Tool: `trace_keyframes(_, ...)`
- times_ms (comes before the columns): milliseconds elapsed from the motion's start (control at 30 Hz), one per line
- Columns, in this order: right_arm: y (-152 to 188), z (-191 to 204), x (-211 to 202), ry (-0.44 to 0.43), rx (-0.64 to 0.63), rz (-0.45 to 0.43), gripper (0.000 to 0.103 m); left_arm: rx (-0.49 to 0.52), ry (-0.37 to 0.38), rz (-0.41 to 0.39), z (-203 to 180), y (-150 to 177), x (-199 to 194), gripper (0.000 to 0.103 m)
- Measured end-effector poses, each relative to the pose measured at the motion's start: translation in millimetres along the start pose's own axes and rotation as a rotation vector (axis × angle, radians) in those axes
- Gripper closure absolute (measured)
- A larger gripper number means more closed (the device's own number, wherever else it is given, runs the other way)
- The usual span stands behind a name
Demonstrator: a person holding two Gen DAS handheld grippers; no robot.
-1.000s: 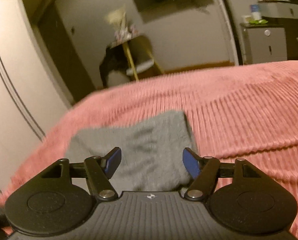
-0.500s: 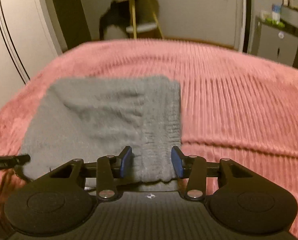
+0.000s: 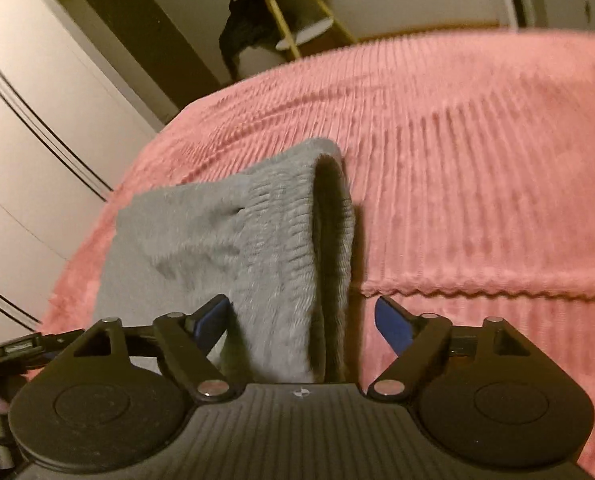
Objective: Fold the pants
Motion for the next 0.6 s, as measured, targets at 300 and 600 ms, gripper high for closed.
trace_keyframes(300,-28.1,-20.8,41.1,-0.187,0.067,0.081,0.01,0.075,0.222,0.171,-33.5,-22.5,66.2,0.006)
trace_keyframes(600,-31.2,-24.0,59.5,-0.284,0.099,0.105,0.038,0.055,0.348,0.146,-36.2,-30.7,78.2,0.024)
Point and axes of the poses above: each gripper's, at about its wrist camera, not at the fingertips, and x roughly the way its jaws point, z to its left, y to its underside, the point moved 8 cm from there along x, roughly the way its jaws point, and after that the axes turned 11 degrees about -y, right-handed, at the moved point
